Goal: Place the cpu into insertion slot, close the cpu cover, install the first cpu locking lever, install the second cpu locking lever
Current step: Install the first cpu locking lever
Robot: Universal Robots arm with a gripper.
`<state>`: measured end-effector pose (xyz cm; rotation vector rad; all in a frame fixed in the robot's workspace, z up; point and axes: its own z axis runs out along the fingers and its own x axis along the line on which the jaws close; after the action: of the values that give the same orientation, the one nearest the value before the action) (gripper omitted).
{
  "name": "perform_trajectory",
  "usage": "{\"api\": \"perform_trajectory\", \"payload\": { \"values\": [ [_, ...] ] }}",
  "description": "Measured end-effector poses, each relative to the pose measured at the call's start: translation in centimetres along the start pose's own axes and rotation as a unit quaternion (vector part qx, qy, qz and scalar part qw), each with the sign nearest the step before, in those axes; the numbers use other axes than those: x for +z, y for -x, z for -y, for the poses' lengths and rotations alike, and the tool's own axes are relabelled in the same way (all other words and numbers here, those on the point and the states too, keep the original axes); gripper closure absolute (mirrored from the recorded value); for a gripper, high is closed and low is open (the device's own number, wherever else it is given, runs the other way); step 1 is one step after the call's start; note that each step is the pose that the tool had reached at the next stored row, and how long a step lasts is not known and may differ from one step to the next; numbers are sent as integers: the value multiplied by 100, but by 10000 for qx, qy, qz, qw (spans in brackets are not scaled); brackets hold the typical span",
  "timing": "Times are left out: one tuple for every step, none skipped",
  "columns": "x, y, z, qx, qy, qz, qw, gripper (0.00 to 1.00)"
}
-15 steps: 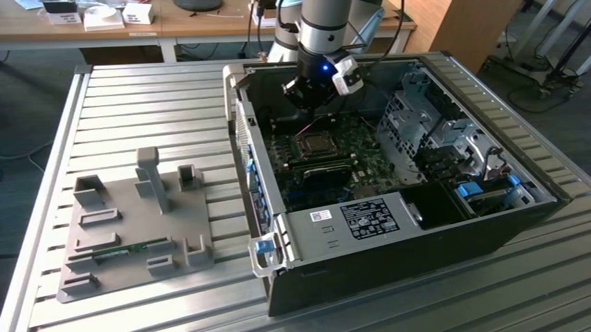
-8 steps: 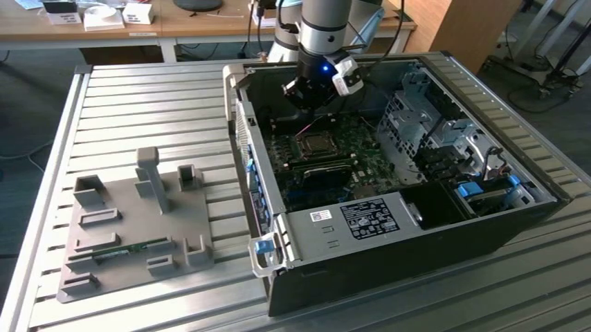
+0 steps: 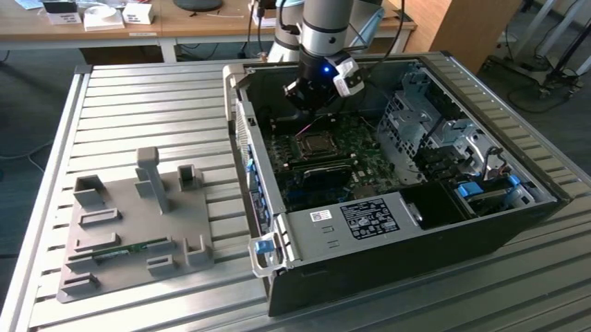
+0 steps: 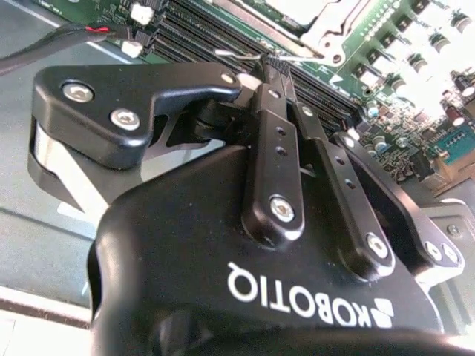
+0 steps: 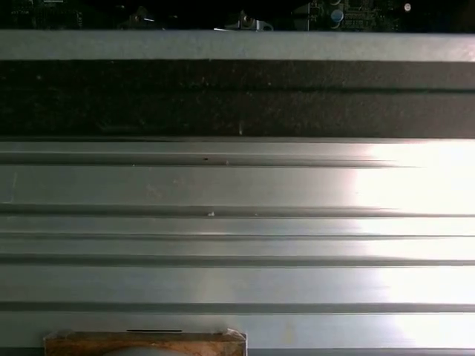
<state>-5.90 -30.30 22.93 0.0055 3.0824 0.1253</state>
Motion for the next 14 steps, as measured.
{"api": "perform_trajectory", "payload": {
  "values": [
    [6, 1, 1, 0, 0, 0, 10000, 89],
    [13, 4, 2, -1, 0, 0, 10000, 89],
    [20, 6, 2, -1, 0, 0, 10000, 89],
    [23, 7, 2, -1, 1, 0, 10000, 89],
    [24, 6, 2, 0, -1, -1, 10000, 89],
    [24, 6, 2, 0, -1, -1, 10000, 89],
    [25, 6, 2, 0, 0, -1, 10000, 89],
    [25, 6, 2, 0, 1, 0, 10000, 89],
    [26, 6, 2, 0, 1, 0, 10000, 89],
    [26, 6, 2, 0, 2, -1, 10000, 89],
    [26, 6, 2, 0, 8, 0, 10000, 89],
    [26, 7, 2, 0, 10, 0, 10000, 89],
    [26, 7, 1, 1, 11, 0, 10000, 89],
    [26, 7, 2, 0, 11, 0, 10000, 89]
  ]
}}
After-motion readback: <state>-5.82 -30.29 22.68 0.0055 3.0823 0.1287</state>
